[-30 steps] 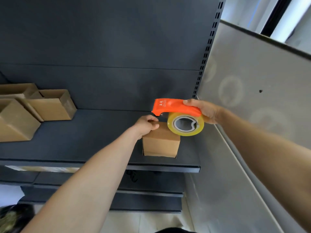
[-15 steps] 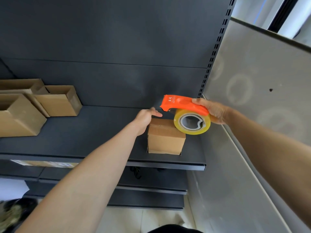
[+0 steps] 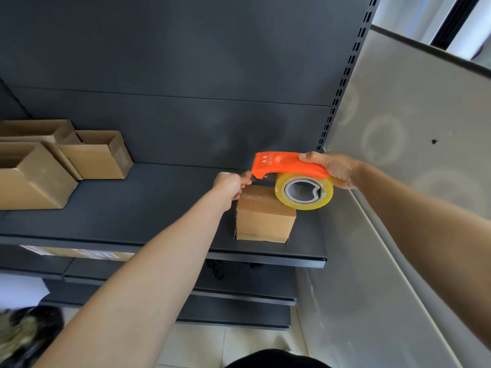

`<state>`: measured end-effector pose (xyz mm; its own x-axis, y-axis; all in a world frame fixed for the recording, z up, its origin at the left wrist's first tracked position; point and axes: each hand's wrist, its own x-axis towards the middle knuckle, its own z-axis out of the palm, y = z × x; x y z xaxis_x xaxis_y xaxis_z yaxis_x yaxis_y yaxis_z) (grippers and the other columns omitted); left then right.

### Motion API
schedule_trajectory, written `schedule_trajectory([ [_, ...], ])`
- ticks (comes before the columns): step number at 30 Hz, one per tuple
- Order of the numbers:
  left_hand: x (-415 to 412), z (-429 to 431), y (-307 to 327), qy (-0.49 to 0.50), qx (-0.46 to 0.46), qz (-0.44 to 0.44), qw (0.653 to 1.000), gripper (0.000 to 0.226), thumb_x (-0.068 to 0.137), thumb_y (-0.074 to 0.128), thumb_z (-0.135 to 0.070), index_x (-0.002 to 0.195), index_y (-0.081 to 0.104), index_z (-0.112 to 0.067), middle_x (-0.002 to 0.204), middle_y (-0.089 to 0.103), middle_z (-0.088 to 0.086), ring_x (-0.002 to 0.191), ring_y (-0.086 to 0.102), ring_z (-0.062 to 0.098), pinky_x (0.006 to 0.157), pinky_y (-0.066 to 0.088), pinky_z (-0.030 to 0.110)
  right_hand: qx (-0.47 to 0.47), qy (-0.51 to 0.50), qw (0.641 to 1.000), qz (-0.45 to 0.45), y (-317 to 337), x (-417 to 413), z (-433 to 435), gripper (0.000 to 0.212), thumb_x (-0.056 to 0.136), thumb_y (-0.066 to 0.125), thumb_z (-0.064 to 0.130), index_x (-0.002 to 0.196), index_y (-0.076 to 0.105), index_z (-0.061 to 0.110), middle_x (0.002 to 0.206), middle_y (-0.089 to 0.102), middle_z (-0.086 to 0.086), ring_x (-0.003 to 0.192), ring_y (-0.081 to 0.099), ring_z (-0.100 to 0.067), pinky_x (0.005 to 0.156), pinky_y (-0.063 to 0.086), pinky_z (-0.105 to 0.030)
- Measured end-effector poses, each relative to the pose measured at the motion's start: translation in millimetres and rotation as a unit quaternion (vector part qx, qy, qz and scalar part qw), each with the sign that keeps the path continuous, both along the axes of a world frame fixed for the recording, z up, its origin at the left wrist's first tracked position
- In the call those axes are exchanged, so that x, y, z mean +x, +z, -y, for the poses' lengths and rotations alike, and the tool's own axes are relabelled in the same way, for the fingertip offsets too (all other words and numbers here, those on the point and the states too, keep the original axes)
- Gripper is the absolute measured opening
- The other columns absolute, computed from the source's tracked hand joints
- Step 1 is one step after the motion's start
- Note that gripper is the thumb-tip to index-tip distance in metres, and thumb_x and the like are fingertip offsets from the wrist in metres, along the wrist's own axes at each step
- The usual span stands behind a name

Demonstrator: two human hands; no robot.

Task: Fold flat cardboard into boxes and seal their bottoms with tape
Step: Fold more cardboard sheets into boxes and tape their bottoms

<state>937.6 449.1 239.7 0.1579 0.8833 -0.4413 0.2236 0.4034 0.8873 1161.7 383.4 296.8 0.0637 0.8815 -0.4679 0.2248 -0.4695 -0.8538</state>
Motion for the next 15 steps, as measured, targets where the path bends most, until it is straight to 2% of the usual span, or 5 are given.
schedule_trajectory([
  [2,2.0,1.0,6.1,0.018,-0.025,0.008,0.999,0.015,0.09,0.063,-0.017,0.085,0.063,-0.003,0.074,0.06,0.005,0.061,0.053,0.013,0.047,0.046,0.019,0.001,0.002,1.0,0.003,0.8,-0.4,0.0,0.06,0.066,0.065,0.051,0.109,0.061,0.009,0.099,0.071,-0.012,0.085,0.067,-0.026,0.082,0.054,-0.037],
  [3,2.2,1.1,9.2,0.02,-0.035,0.013,0.999,0.016,0.091,0.062,-0.016,0.085,0.061,-0.001,0.078,0.063,0.008,0.064,0.06,0.015,0.046,0.05,0.019,0.002,0.001,1.0,0.003,1.1,-0.2,-0.2,0.06,0.066,0.066,0.051,0.109,0.061,0.009,0.099,0.07,-0.012,0.085,0.066,-0.026,0.083,0.054,-0.038],
  [6,1.4,1.0,10.9,0.005,-0.053,0.024,0.998,0.019,0.094,0.059,-0.017,0.088,0.058,0.002,0.089,0.067,0.016,0.075,0.069,0.024,0.061,0.059,0.029,-0.001,0.009,1.0,0.015,2.6,-1.4,-0.4,0.064,0.066,0.066,0.051,0.113,0.06,0.008,0.1,0.07,-0.012,0.085,0.066,-0.025,0.083,0.053,-0.037],
  [10,1.9,4.9,6.1,0.019,-0.04,0.019,0.999,0.018,0.096,0.054,-0.012,0.087,0.057,0.003,0.088,0.067,0.018,0.071,0.069,0.024,0.067,0.059,0.031,0.003,0.04,0.998,0.057,10.6,-7.2,-1.7,0.069,0.066,0.068,0.052,0.117,0.063,0.005,0.103,0.072,-0.013,0.084,0.069,-0.024,0.08,0.054,-0.034],
  [15,5.5,8.8,5.0,0.039,-0.023,0.006,0.999,0.019,0.097,0.051,-0.014,0.089,0.058,0.002,0.088,0.07,0.017,0.075,0.071,0.025,0.071,0.06,0.033,0.002,0.105,0.987,0.124,22.1,-11.9,1.4,0.101,0.022,0.077,0.078,0.102,0.07,0.017,0.093,0.076,-0.004,0.079,0.073,-0.018,0.071,0.055,-0.029],
])
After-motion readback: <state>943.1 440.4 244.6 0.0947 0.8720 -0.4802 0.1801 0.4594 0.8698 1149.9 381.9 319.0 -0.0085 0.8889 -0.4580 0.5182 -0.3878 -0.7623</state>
